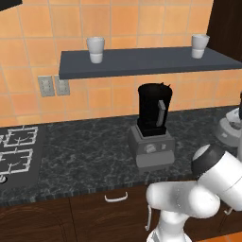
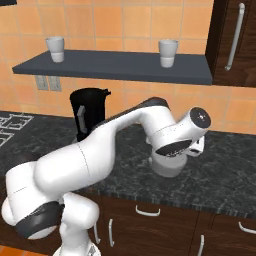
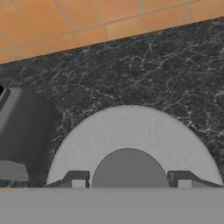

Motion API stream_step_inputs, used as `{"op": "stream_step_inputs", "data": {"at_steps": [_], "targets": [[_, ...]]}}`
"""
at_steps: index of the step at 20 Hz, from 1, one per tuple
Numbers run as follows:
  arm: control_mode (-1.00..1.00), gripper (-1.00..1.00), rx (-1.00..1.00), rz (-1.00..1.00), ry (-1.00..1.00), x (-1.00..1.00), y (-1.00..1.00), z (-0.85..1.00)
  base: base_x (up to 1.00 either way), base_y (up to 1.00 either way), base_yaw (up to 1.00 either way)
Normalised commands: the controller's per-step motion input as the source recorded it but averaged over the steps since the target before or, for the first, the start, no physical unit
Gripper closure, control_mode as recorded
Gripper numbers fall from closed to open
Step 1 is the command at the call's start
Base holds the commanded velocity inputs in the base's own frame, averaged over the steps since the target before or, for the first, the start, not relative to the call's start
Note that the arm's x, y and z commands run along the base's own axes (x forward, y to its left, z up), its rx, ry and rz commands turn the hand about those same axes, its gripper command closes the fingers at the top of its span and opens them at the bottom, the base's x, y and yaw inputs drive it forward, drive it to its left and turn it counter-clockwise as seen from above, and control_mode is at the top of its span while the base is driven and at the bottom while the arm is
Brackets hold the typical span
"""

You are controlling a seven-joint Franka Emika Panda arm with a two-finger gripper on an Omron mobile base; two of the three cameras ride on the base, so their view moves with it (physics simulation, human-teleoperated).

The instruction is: Close the lid blender by securely placing the lid on top.

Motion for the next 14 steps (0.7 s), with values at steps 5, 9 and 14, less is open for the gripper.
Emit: {"op": "stream_step_inputs", "data": {"at_steps": [5,9,14], "targets": [[-1.0,1.0,-0.07,0.07,-0.32,-0.24,0.56,0.98,0.0,0.0,0.0],[-1.0,1.0,-0.08,0.05,-0.2,-0.09,0.47,1.0,0.0,0.0,0.0],[-1.0,1.0,-0.02,0.01,-0.07,0.0,0.35,0.99,0.0,0.0,0.0]]}}
